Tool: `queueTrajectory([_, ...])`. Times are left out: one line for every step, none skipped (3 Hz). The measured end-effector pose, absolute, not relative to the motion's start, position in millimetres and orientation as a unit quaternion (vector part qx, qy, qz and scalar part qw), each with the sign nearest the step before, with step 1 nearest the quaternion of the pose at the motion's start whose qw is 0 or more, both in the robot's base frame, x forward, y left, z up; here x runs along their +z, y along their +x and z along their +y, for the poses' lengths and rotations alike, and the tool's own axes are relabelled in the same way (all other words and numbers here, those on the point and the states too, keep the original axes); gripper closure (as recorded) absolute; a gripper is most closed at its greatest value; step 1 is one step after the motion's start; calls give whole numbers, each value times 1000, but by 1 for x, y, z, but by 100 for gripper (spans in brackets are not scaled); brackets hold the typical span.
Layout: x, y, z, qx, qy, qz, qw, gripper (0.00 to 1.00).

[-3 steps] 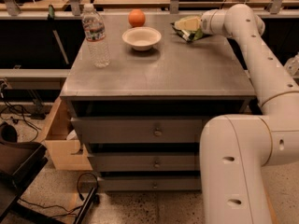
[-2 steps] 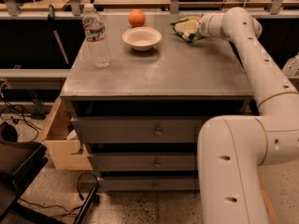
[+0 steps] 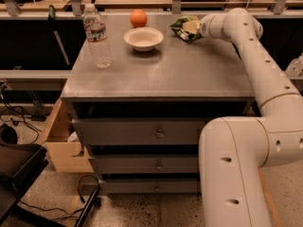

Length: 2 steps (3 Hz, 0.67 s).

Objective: Move green jalapeno chip bag near water bottle

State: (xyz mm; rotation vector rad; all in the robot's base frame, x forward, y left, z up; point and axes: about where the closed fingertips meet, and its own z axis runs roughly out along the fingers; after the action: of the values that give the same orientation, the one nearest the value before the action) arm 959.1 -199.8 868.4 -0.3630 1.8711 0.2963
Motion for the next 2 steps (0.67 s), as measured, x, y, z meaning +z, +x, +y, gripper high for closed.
queueTrajectory([866,960,-197,127,-156,798,568,86])
queueTrajectory([863,961,-194,129,-156,798,567,100])
